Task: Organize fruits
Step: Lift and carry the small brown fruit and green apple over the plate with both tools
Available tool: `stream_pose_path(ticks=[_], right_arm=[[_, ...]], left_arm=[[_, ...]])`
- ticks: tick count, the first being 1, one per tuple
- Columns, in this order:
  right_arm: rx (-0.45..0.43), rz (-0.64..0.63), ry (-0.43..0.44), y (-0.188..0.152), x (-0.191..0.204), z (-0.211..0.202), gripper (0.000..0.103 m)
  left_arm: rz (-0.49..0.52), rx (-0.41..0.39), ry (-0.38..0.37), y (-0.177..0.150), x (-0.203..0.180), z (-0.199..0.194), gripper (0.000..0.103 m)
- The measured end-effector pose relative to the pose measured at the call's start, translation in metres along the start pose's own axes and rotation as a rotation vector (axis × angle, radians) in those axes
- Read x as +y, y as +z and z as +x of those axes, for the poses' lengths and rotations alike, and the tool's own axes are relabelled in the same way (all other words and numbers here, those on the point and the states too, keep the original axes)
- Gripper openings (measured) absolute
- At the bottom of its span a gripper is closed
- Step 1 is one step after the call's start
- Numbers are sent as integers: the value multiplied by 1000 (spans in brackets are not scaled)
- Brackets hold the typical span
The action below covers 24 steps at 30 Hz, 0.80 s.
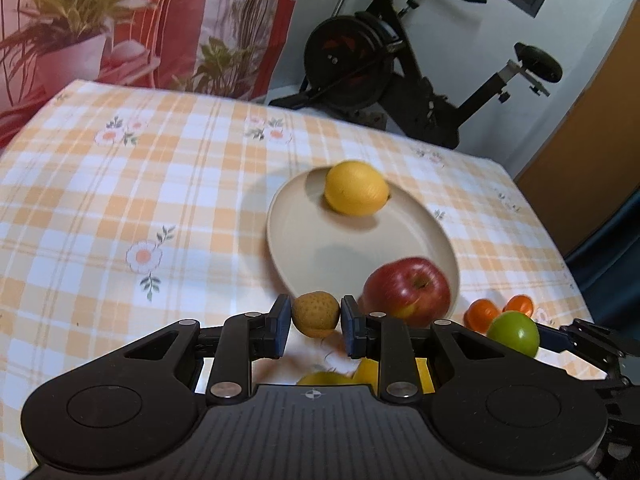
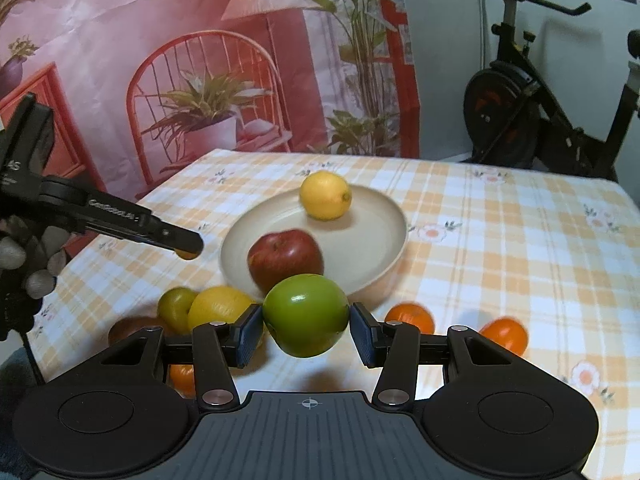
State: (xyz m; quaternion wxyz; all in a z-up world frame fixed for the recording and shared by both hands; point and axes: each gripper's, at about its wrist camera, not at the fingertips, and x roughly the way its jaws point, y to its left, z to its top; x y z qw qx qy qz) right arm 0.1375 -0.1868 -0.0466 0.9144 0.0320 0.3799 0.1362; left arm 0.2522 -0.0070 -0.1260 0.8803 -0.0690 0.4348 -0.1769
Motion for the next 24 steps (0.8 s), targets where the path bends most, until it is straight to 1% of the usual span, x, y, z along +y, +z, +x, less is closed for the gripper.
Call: stream_pose_path(ticks=[7,13,19,24], right_arm=[[-28,-38,-14,28,-7,7,44],[-22,-76,-38,55,-17,29,44],[16,-100,-71,75,-32,64,44],[68,-141,-97,82,-40,96,44]], left_arm=[[33,-42,1,15,-9,-5,28],[68,-60,18,29,-14,4,28],[95,-44,22,40,-18,24,28],[124,-21,41,49,-19,48,28]])
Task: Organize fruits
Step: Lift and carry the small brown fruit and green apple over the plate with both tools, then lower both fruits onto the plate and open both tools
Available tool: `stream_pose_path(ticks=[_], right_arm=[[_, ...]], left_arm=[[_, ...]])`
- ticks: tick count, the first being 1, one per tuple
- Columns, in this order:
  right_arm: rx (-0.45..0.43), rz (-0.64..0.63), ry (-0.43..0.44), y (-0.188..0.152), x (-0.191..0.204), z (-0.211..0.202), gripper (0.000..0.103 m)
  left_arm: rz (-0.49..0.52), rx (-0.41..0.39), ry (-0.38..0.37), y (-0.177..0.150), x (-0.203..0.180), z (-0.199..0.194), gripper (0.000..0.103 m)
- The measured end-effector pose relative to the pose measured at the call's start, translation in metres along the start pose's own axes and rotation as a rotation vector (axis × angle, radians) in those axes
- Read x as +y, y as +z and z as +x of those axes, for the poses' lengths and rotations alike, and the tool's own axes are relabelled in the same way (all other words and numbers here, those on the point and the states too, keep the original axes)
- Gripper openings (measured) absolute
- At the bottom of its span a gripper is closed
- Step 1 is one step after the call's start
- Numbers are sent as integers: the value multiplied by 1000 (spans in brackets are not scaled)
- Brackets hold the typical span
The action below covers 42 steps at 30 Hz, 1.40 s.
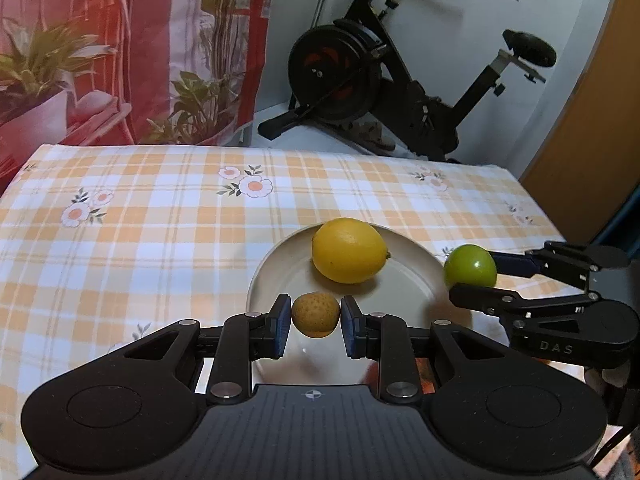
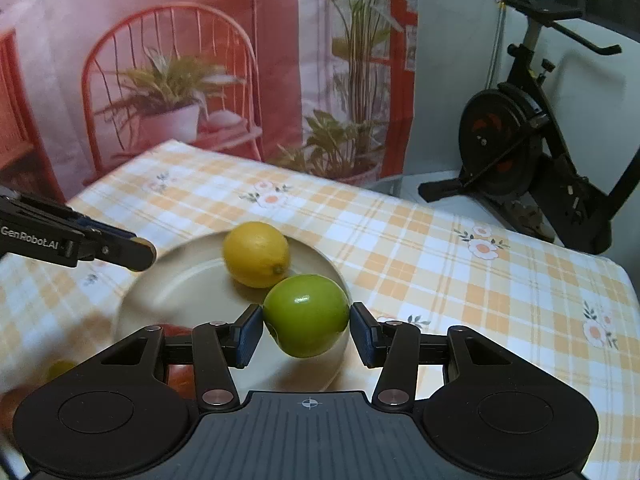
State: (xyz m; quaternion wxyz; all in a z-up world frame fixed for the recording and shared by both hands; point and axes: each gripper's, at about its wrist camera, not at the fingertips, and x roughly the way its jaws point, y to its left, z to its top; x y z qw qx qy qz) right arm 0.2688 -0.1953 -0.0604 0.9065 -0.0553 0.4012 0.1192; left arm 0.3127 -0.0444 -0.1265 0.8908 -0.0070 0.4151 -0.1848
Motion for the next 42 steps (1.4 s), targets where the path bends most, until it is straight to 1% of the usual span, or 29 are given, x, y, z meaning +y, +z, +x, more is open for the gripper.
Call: stream_pose_path(ticks=[5,11,22,29,32,33,35,39,42], right_arm=[[35,-38,4,7,-1,29,44],[69,-91,14,14,1,51,44],[72,-178,13,20,12,66,45],[52,-181,1,22,14,62,46],[43,-174,-1,22,12,55,46],[38,-169,-1,23,12,52,46],[22,-158,0,23,10,43,46],[-11,-129,0,21,6,24,46],[-36,-97,-3,16,2,7,46]], left_arm=[[21,23,12,8,-1,20,28],[27,49,9,13,-1,38,28],[27,65,34,13,2,54,28],[-8,51,49,15,8,57,29],[-28,38,47,17,9,54,31],[-31,33,46,18,9,52,34],[-33,15,46,18,8,46,38],[-46,-15,51,18,8,29,39],[-56,-34,69,16,8,15,39]])
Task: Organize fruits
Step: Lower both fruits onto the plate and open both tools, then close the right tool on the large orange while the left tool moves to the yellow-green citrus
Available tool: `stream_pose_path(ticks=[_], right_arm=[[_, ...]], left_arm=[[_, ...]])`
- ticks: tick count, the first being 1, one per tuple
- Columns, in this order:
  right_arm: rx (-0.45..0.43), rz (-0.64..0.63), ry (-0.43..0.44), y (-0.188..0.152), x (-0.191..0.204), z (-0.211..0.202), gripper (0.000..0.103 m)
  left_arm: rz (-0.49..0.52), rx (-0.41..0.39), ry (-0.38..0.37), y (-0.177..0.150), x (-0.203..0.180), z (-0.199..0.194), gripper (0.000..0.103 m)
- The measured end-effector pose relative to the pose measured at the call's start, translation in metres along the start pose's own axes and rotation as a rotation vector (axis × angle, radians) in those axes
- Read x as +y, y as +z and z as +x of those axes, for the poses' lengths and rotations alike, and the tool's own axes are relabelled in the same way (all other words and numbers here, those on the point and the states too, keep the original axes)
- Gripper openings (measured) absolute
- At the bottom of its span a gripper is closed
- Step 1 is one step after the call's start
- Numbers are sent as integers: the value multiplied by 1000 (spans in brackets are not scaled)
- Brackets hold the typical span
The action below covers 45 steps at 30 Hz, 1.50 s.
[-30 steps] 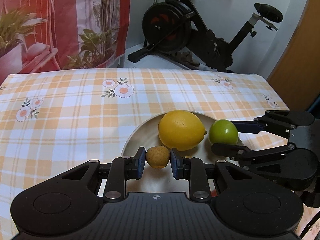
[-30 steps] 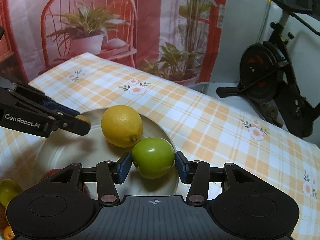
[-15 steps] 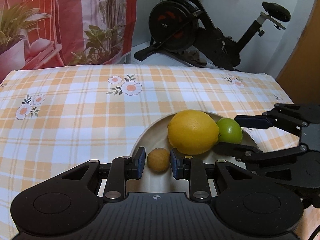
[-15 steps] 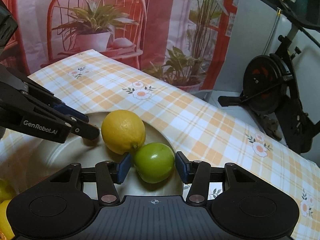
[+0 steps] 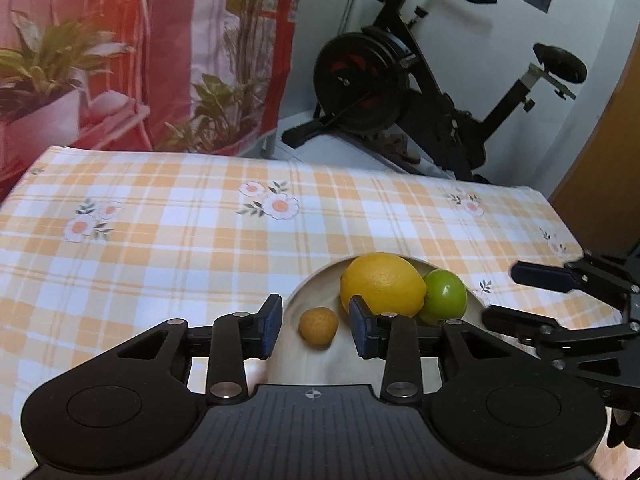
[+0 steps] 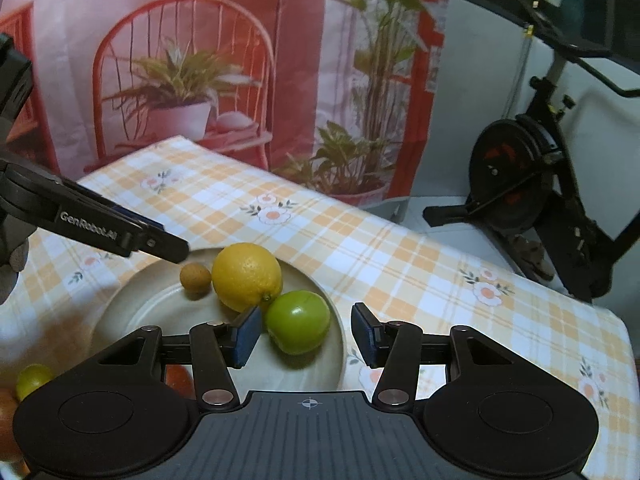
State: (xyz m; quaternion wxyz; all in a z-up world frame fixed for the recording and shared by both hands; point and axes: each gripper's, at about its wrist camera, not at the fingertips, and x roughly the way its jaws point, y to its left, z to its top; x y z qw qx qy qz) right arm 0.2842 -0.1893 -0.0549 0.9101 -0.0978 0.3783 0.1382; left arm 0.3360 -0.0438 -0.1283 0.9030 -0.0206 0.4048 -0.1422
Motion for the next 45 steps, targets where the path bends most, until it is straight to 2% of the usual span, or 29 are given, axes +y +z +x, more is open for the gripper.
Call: stream_pose_path(ticks=[12,23,33,45], right_arm=[[-94,159,-36,-41,-7,-67,47],[-166,282,-116,-86,-8,-106,47],[-210,387,-217,-130,-22,-119,48],[-163,420,-229,-156,-35,-109,48]], left_arm=[[-10,-73,54,-28,-1,-66,39],[-14,-175,132,-55,-13,-104,39],[-32,-191,165,-76,-13,-108,39],[-52,-156,159,-87,-10,-102,39]])
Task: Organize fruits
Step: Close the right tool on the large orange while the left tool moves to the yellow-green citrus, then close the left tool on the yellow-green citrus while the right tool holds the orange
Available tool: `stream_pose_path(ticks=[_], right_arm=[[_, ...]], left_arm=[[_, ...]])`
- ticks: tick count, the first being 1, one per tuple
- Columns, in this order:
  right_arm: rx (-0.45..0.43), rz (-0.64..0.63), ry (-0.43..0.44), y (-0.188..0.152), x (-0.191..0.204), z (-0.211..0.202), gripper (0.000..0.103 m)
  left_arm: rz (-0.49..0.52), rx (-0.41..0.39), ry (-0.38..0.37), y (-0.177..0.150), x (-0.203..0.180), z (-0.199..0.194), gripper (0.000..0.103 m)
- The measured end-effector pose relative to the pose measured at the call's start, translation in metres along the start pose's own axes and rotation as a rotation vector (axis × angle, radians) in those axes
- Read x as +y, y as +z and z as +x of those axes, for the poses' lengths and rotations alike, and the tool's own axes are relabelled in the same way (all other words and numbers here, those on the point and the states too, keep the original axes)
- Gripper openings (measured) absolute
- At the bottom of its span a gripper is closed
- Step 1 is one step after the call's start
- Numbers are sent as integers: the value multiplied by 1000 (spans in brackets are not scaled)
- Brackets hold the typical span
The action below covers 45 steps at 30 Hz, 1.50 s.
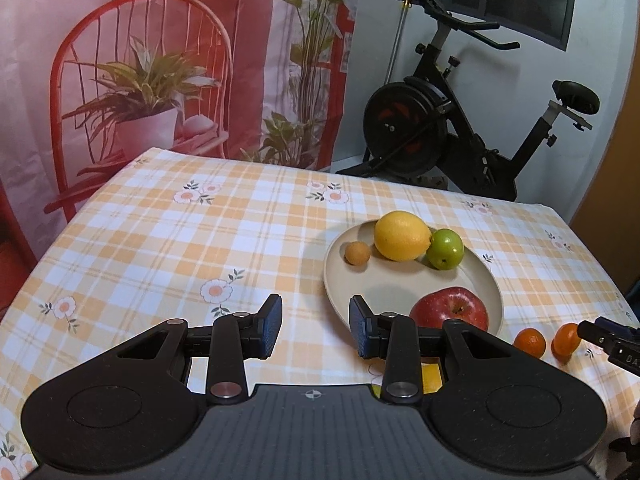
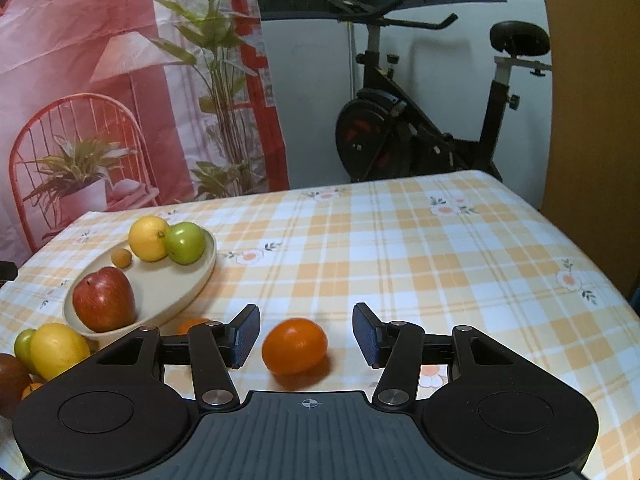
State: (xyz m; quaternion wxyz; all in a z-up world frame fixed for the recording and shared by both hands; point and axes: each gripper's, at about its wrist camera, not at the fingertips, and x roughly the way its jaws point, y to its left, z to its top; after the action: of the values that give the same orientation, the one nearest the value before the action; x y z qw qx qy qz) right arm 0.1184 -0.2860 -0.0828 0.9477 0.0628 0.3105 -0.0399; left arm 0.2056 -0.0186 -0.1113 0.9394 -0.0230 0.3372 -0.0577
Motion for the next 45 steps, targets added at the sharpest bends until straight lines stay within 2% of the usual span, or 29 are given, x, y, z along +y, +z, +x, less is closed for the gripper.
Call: stream_pose_path(ticks=[10,16,23,25,31,45], right_arm=[[86,31,75,-4,-7,21,46],[113,49,89,-7,-10,25,41],[122,28,96,-7,-9,29,41],[126,25,96,-5,-8,32,39],[122,34,99,-4,-9,32,39],[118,38,101,-6,-8,29,39]], left_arm=[[-29,39,-8,-4,4,5,39],[-40,82,-35,-7,3,11,39],[-64,163,-72,-13,5,22,41],[-80,192,-85,-15,6,25,47],[-148,244,-128,-17,13,30,49],[-169,285,-165,-22,11,33,49]])
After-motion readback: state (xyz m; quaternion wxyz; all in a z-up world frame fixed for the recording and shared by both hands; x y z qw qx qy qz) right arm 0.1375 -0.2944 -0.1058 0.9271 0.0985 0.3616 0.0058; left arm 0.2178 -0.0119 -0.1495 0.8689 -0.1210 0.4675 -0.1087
